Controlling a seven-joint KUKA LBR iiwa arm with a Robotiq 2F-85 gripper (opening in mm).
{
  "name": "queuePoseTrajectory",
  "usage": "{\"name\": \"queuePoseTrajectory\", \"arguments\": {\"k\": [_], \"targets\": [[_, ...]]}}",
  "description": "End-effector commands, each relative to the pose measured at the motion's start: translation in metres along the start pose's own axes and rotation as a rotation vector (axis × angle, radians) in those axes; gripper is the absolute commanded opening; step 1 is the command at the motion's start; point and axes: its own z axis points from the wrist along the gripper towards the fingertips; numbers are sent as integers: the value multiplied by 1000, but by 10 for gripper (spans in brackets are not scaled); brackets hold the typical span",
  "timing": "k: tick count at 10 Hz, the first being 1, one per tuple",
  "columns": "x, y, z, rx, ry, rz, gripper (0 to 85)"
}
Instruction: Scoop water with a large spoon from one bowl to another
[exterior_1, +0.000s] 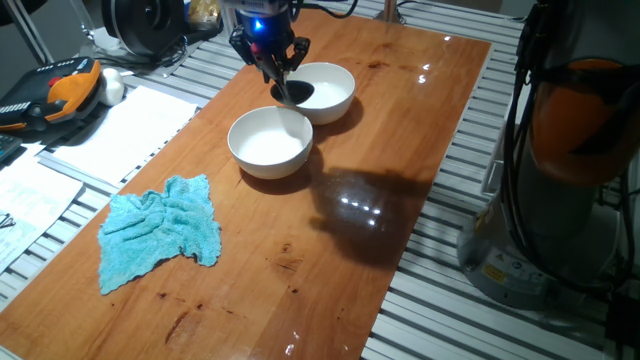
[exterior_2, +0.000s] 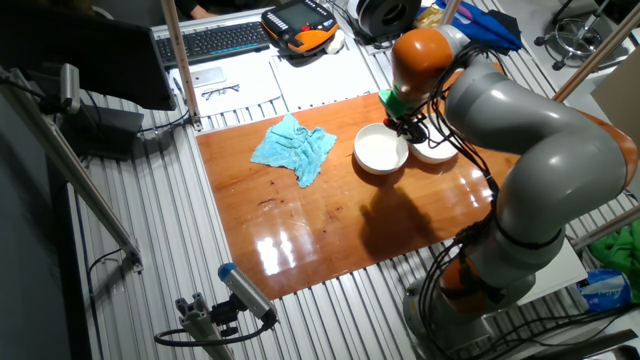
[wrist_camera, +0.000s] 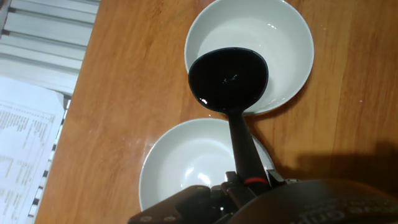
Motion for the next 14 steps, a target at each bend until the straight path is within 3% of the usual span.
{"name": "queuePoseTrajectory", "arguments": {"k": [1,10,14], "targets": [[3,0,0,2,-1,2,0],[23,0,2,7,-11,19,0],[25,0,1,-9,-18,8,0]]}}
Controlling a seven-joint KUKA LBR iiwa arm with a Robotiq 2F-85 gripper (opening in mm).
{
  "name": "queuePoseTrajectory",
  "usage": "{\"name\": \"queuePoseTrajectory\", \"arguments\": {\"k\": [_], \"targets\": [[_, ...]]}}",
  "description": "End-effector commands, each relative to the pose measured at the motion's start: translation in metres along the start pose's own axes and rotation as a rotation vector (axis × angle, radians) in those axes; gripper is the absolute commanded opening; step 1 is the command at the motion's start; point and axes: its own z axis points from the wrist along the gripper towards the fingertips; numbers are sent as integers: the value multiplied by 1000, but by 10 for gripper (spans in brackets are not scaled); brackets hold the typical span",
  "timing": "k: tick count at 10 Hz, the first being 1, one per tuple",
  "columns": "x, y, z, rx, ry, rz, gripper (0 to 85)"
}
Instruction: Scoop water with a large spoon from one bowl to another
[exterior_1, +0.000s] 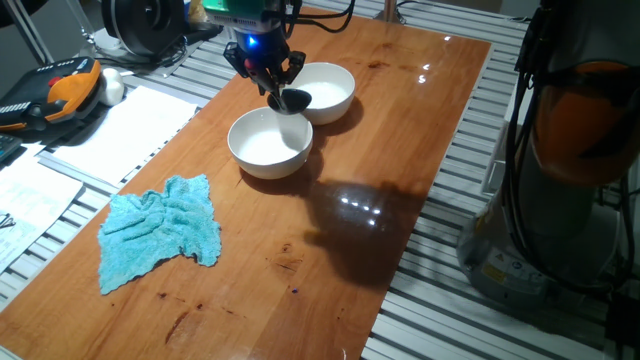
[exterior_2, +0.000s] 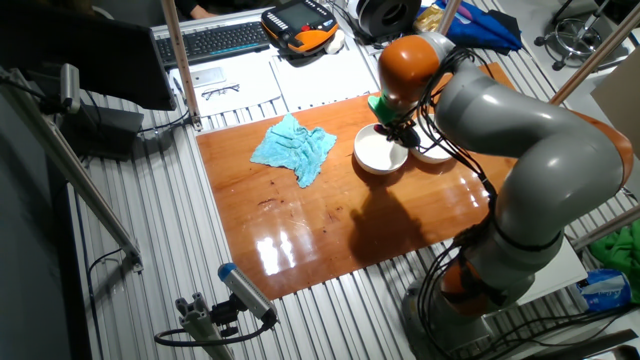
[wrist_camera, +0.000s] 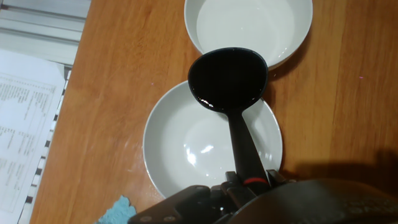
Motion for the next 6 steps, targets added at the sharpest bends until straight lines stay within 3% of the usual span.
{"name": "queuePoseTrajectory", "arguments": {"k": [1,6], "targets": [[0,0,0,-1,-3,-2,0],[1,0,0,0,0,1,0]]}}
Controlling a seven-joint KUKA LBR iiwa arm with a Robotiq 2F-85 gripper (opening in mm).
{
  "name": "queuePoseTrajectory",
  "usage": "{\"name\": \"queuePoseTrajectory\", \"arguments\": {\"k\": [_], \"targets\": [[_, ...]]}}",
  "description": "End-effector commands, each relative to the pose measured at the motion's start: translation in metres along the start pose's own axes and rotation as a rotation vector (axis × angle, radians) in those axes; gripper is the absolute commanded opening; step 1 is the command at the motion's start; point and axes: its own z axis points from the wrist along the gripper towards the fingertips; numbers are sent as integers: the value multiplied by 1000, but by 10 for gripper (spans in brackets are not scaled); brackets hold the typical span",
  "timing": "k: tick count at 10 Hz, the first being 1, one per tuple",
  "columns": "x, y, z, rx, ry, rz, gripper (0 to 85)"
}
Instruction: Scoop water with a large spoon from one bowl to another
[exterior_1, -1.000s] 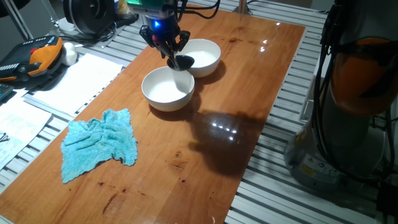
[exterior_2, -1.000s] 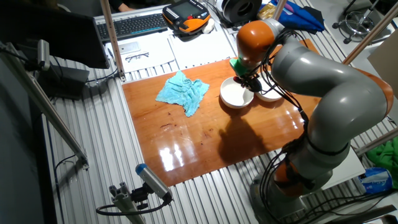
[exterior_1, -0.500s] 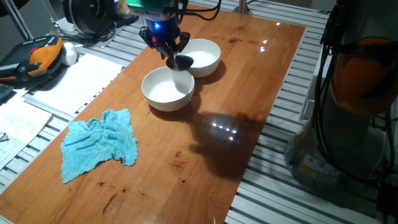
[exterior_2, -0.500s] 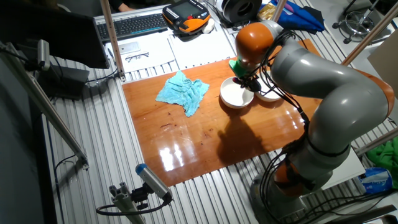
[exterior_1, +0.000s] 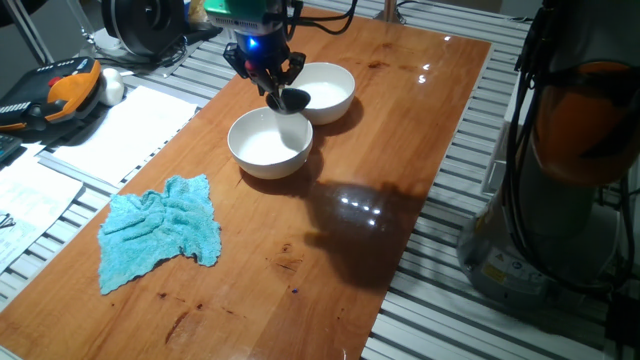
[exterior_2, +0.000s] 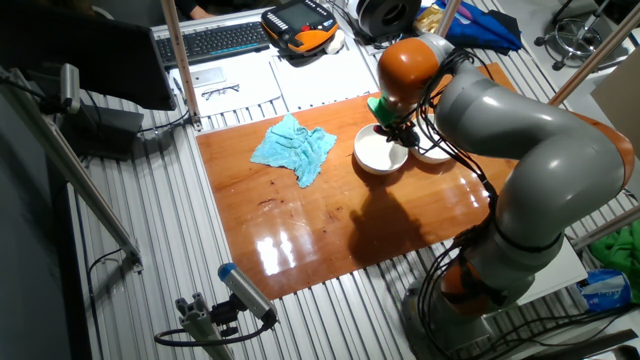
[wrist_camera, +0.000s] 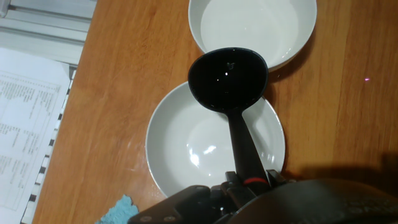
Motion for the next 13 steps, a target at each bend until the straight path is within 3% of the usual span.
{"name": "queuePoseTrajectory", "arguments": {"k": [1,3,5,13], "targets": [[0,0,0,0,1,0,0],[0,0,0,-2,0,-3,0],[0,0,0,-5,-27,-5,0],[0,0,0,-9,-29,-17,0]]}}
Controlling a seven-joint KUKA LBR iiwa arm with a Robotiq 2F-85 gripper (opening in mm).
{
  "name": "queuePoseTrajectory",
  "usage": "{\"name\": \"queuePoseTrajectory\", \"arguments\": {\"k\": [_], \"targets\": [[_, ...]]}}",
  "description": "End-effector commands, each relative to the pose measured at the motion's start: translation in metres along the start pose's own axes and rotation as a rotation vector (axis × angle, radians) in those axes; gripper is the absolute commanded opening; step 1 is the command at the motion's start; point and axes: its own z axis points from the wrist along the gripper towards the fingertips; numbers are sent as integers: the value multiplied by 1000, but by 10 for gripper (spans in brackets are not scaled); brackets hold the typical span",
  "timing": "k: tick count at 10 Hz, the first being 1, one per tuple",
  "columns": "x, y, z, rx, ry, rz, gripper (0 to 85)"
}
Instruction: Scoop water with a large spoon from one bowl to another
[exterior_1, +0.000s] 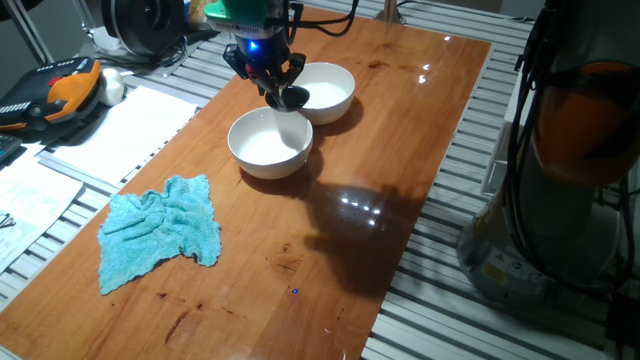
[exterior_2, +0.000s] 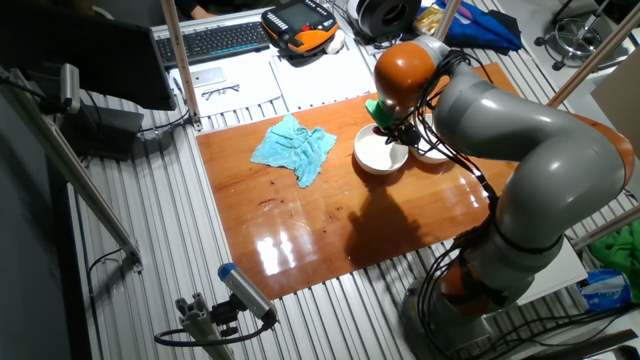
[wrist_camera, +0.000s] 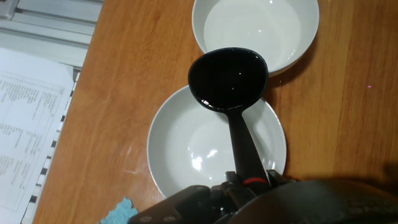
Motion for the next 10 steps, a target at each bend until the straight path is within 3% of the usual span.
{"name": "queuePoseTrajectory", "arguments": {"k": [1,7,10], "targets": [[0,0,0,1,0,-1,0],[1,0,0,3,7,-1,0],[14,3,-1,2,13,3,0]]}}
